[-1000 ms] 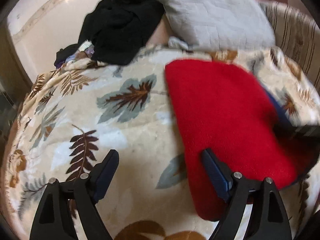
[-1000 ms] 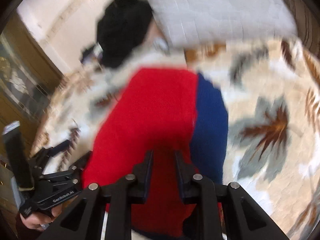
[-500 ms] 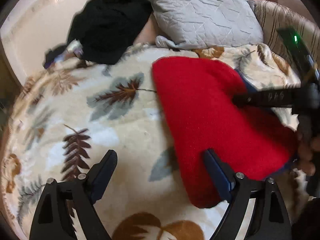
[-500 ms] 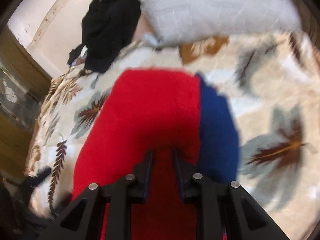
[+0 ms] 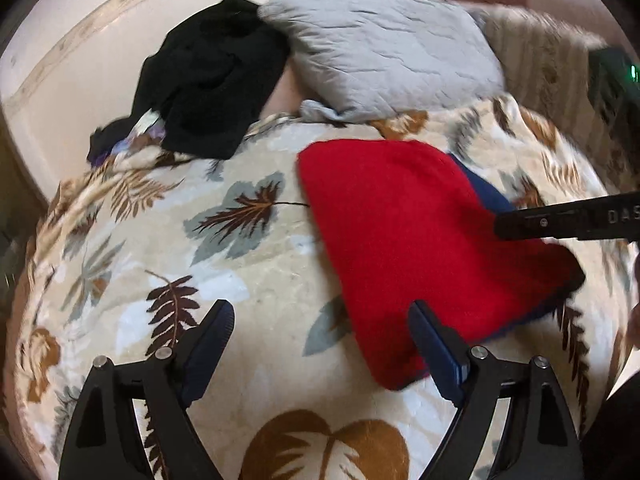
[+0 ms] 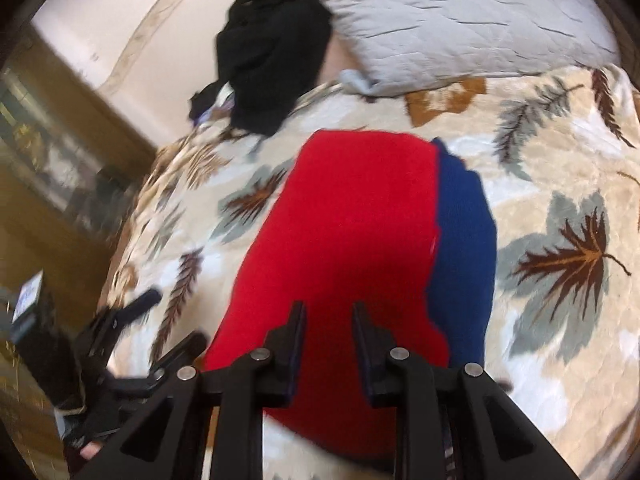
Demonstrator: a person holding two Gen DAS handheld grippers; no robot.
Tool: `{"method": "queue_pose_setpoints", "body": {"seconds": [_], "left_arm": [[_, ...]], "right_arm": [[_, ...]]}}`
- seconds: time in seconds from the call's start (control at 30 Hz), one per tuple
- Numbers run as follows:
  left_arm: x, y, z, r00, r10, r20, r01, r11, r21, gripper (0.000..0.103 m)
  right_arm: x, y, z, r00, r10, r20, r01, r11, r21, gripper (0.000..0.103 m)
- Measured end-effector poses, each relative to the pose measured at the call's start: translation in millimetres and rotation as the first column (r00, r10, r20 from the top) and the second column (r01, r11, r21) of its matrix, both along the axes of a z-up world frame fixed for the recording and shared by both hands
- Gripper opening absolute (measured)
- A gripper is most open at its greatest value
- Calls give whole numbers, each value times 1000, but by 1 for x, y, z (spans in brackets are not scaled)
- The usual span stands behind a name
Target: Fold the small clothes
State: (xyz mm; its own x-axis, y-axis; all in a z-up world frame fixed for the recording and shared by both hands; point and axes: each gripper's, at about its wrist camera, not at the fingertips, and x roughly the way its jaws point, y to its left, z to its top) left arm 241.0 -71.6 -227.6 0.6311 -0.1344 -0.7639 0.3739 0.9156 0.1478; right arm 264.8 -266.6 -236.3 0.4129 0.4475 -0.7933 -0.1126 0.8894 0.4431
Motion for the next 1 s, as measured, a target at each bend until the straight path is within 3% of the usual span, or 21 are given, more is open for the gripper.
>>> {"method": "queue_pose_setpoints", "body": {"seconds": [0.1, 0.23, 0.4, 0.6, 0.7, 0.83, 1.0], "left_arm": [[0, -8, -14, 1000, -19, -18, 20, 998, 59, 89], [5, 0, -14, 998, 4, -57, -4, 1000, -7, 89], [1, -2, -14, 999, 1, -39, -1, 1000, 4, 89], [4, 1, -15, 999, -5, -52, 4, 1000, -14, 89], [4, 0, -15, 999, -12, -49, 12, 1000, -12, 89], [4, 1, -16, 999, -19, -49, 18, 1000, -18, 89], [5, 2, -15, 999, -22, -48, 21, 1000, -20, 89]], "right_arm": [[-9, 7, -24, 994, 31, -108, -40, 995, -87, 26], [-11, 0, -31, 995, 11, -102, -16, 999, -50, 26], [-3, -2, -29, 990, -4, -139, -2, 999, -44, 26], [29, 7, 16, 1000, -23, -14, 23, 1000, -6, 27], [58, 22, 22, 1000, -15, 3, 15, 1000, -2, 27], [97, 37, 4, 999, -6, -39, 6, 1000, 5, 27], [134, 47, -43, 993, -56, -101, 56, 998, -3, 27]]}}
